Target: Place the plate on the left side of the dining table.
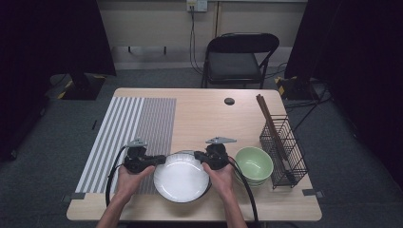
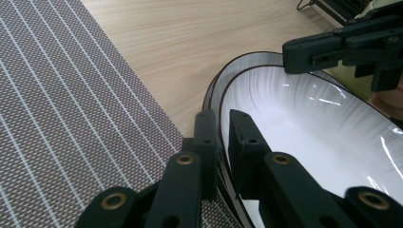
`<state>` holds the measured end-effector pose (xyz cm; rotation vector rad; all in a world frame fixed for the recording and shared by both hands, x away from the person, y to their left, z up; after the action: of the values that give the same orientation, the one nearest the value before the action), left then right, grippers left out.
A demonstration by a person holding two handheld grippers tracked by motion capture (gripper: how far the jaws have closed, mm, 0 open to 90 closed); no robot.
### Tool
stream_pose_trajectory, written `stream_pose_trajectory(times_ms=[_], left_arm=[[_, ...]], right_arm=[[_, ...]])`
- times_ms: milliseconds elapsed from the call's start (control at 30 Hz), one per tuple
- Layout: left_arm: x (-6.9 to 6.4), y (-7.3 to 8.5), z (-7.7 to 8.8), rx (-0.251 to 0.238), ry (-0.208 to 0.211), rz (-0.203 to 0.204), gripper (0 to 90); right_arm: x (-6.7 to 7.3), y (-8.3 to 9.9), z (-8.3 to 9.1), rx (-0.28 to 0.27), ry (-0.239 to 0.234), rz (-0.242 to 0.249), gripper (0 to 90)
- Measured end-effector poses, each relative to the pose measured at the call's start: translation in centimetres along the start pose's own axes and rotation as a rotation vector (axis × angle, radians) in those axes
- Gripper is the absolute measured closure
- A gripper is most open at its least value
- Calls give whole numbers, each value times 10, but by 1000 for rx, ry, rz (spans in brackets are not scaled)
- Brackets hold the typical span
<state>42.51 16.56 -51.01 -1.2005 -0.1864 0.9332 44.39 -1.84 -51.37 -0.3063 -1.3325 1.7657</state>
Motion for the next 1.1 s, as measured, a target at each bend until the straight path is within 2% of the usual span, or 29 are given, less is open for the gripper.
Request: stream_pose_trajectory(times_ms=[200,333,500,567,667,733,900,933,1000,1100], left_arm=[[-1,1,-1,16,-3,-15,851],[-1,1,-1,10,6,-1,858],[0,1,0,14,6,2,860],[0,0,1,12,6,1,861],[0,-1,2,16,2,-1,862],[1,-1,2,9,-7,1,863],[1,-1,4,11,-11,17,860],[1,-1,5,5,-7,21,842],[-1,-2,10,-7,14,39,751],[-3,-2,15,3,-9,22,744]], right_arm=[[2,4,2,3,-22,-18,859],[4,9,2,24,-32,-14,749],[6,12,3,23,-14,-35,712],[6,15,4,31,-4,-29,713],[4,19,5,37,-9,-53,729],[4,22,5,42,-2,-42,741],[4,22,6,40,-11,-57,766],[4,22,6,37,-11,-60,769],[5,22,6,35,-10,-59,769],[5,22,6,36,-10,-60,769]])
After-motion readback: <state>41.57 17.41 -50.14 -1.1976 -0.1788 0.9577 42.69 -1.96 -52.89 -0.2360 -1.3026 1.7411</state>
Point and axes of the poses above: each handheld gripper's, and its own axes: z roughly backward along the jaws, y roughly out of its underside, x roughly to its left, the point moved 8 cm from there along -z, roughly forward along the jaws, and after that the axes turned 13 degrees about -x, right-handed, at the moved point
